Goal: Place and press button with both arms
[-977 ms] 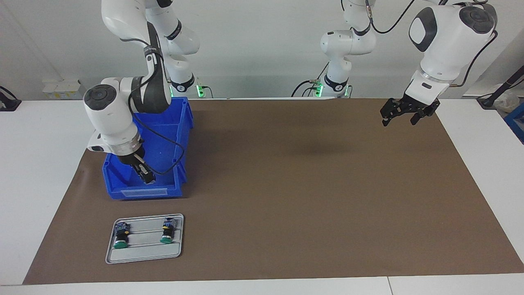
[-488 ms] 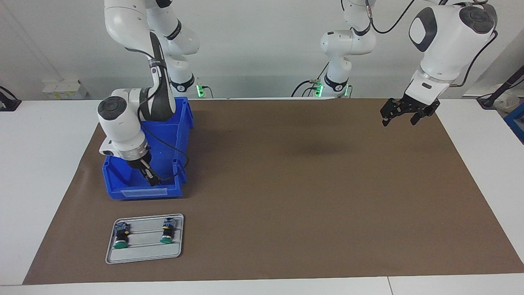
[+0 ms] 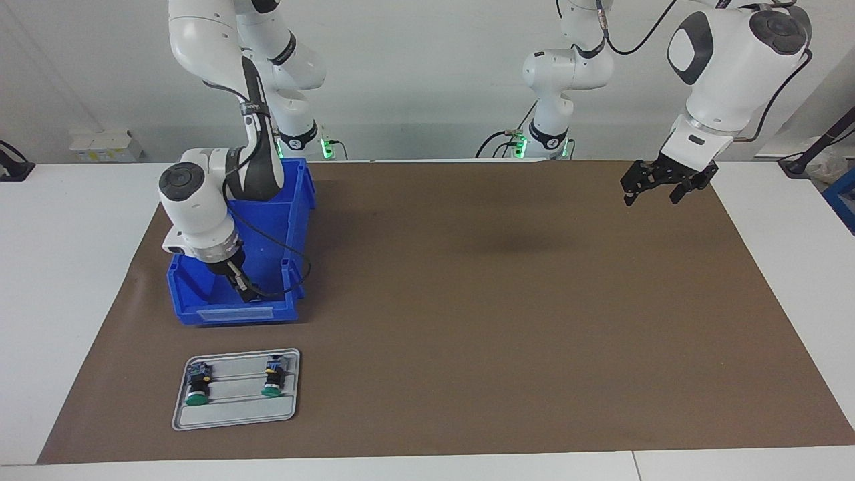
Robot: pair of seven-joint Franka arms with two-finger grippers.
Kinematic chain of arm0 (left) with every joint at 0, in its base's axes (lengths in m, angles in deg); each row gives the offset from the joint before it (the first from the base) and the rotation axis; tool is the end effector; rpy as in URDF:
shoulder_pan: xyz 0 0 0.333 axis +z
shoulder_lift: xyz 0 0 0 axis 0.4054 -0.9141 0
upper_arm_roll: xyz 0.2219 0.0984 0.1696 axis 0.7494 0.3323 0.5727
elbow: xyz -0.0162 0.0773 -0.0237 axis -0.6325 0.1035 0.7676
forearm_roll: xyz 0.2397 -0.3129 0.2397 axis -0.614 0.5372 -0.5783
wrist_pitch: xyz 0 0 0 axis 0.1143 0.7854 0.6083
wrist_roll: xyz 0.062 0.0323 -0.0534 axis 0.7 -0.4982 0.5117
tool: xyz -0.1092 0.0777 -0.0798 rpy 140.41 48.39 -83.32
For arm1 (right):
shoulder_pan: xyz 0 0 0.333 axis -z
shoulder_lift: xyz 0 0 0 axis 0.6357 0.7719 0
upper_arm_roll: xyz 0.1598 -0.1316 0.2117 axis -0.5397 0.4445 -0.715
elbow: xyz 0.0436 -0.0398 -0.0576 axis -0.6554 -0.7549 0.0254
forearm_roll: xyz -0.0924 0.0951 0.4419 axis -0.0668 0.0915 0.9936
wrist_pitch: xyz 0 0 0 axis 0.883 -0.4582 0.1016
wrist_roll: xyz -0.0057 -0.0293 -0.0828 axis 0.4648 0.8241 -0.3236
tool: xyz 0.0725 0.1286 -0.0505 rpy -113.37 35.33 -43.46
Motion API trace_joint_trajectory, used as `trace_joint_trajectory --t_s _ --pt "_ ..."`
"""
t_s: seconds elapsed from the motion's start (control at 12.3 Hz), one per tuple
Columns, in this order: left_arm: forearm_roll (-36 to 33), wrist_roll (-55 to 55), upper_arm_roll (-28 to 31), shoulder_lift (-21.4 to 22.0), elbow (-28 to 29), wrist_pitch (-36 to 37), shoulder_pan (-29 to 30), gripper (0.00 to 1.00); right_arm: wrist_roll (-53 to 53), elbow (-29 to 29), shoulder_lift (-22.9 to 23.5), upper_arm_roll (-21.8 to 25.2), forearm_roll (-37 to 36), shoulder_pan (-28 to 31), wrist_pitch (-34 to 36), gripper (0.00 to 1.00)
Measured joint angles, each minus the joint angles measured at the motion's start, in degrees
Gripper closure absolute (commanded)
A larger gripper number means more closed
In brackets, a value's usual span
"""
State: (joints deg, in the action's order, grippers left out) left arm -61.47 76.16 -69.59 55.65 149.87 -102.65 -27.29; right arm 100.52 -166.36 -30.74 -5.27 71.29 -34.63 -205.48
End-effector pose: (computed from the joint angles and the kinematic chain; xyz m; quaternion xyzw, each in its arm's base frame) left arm 0.6239 -0.0386 0.4983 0.9998 -0.0168 -0.0091 0.0005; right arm 0.6473 -0.0238 0.2257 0.8958 -0.4429 0.0311 0.0173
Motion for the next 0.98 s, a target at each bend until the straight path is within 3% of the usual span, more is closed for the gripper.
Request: trace_joint_trajectory --t_s 0.33,0.49,0.65,0.98 --pt "0.0 0.0 0.0 0.0 0.0 0.0 0.0 0.0 0.0 0.0 -0.3 0.0 0.0 0.0 0.3 0.28" --pt "0.0 0.0 0.0 0.0 0.0 0.0 0.0 0.0 0.0 0.2 -1.1 -0.1 -0.1 0.0 1.1 0.19" --pt "0.0 0.0 0.0 0.0 0.0 0.0 0.0 0.0 -1.4 0.3 -3.0 -0.2 -0.2 0.0 3.2 0.02" --pt "0.0 0.0 0.0 0.0 0.0 0.0 0.0 0.0 -14.5 0.4 -8.1 -0.2 0.2 0.1 8.2 0.01"
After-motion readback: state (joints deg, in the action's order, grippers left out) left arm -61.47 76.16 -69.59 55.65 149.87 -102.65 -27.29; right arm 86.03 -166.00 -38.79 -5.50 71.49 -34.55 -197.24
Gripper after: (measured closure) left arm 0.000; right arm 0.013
